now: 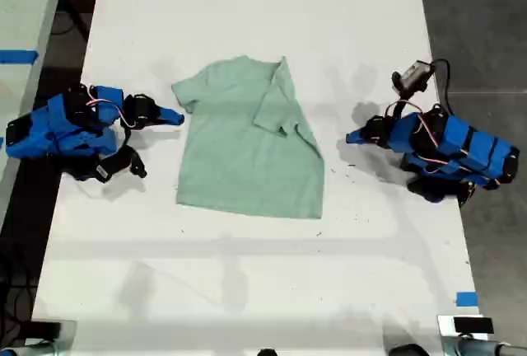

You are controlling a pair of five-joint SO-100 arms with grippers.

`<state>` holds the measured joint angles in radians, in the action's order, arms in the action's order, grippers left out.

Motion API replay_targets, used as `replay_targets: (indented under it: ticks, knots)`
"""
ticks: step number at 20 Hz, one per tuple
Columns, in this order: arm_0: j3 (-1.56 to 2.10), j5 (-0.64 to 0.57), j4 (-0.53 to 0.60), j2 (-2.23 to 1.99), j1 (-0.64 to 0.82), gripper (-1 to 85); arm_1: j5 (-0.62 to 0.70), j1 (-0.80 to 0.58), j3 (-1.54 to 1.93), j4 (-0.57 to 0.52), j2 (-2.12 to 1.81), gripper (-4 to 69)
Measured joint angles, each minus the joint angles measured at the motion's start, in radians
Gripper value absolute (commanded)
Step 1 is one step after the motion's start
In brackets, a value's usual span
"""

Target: Fold t shirt

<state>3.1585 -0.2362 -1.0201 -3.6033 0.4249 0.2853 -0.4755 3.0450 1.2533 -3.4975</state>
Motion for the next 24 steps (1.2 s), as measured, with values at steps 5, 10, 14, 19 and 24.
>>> replay_targets:
  ticks: [5, 10, 14, 19, 24]
  knots:
    - [0.009, 0.012, 0.0, 0.0, 0.002, -0.1, -0.015, 0.005, 0.0, 0.0, 0.0, 2.0]
    - [-0.054, 0.041, 0.0, 0.077, 0.031, -0.2, -0.018, 0.008, 0.0, 0.0, 0.0, 2.0]
    - [-0.439, -0.173, 0.002, 0.635, 0.278, 0.3, -0.018, 0.008, 0.0, 0.0, 0.0, 2.0]
    - [-0.649, -0.433, 0.135, 1.255, 0.589, 21.1, -0.018, 0.008, 0.0, 0.0, 0.0, 2.0]
    - [-0.782, -0.525, 0.213, 1.595, 0.63, 22.2, -0.018, 0.008, 0.0, 0.0, 0.0, 2.0]
